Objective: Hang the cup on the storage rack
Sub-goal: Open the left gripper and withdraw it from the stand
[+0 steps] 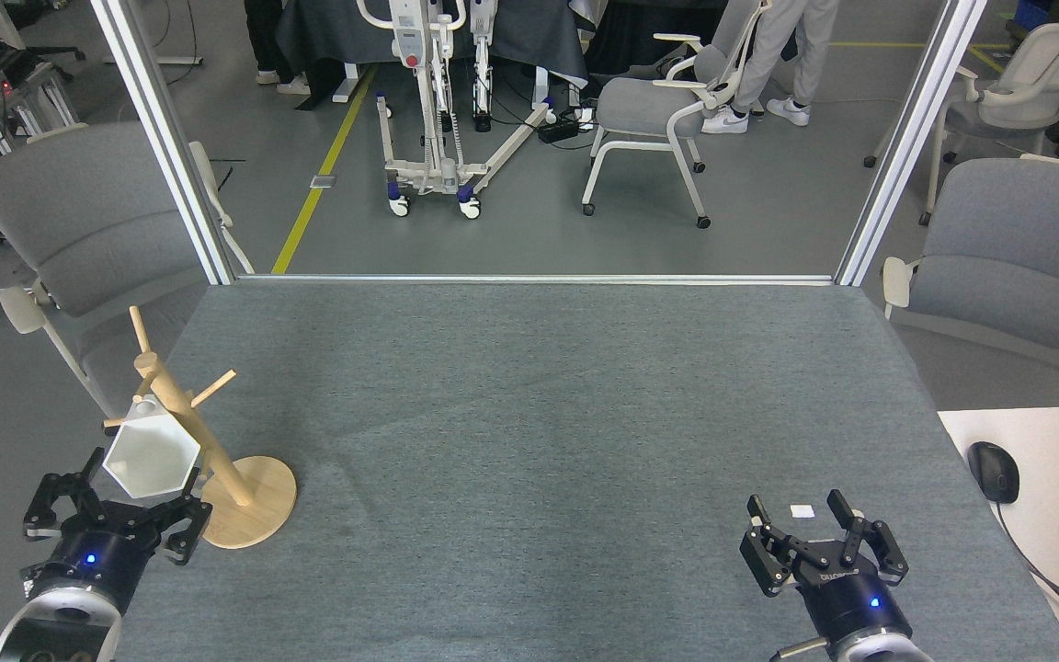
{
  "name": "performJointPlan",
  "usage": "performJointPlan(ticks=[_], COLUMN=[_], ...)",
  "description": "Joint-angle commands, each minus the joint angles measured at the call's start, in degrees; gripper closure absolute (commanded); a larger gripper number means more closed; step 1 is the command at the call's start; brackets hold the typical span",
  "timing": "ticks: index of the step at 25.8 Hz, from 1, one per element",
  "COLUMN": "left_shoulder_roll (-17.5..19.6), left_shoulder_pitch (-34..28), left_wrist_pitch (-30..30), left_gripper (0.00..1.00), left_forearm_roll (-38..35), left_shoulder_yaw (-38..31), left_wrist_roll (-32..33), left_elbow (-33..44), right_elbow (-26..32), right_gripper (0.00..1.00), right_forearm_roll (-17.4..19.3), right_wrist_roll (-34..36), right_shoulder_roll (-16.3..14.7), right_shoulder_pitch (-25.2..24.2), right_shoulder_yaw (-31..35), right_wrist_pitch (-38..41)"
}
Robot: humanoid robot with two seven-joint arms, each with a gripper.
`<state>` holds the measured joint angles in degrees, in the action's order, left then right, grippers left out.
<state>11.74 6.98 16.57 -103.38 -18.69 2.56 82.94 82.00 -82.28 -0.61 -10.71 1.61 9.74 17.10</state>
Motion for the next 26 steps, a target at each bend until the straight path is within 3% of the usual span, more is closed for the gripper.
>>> performJointPlan(ticks=[1,8,12,16,21,26], left_shoulder_roll=[-0.14,-0.05,-0.85,-8.32,-18.25,-19.13], left_shoulder_pitch=[-0.91,-3.55,-8.03,-9.96,-7.42,-1.70], left_wrist_pitch=[-0.04,0.84,1.45,1.45,1.45,-5.84], left_gripper=[0.01,0.01,0.01,0.01,0.01,0.01], left_forearm_roll=[0.19,0.81,1.42,1.51,1.60,2.04], left_shoulder_yaw=[-0.04,-0.30,-0.21,-0.04,1.98,12.01], left_wrist_roll=[-0.10,-0.19,-5.55,-11.70,-11.61,-10.91], left_elbow=[-0.67,-4.10,-4.10,-3.13,0.03,0.30], right_elbow=[0.00,-0.09,-0.70,-0.70,0.00,-0.18], right_gripper=[0.00,0.00,0.00,0.00,0.00,0.00], right_forearm_roll=[0.02,0.11,0.11,0.11,0.20,0.11], right_wrist_roll=[0.08,0.08,0.08,0.08,0.61,0.52], right_shoulder_roll=[0.34,-0.01,-0.27,0.26,-0.19,0.52], right_shoulder_pitch=[0.15,0.59,0.67,1.90,2.78,4.37], right_shoulder_yaw=[0.10,0.28,0.28,0.19,0.19,0.19], right_wrist_pitch=[-0.05,-0.05,0.04,-0.05,-0.22,-0.84])
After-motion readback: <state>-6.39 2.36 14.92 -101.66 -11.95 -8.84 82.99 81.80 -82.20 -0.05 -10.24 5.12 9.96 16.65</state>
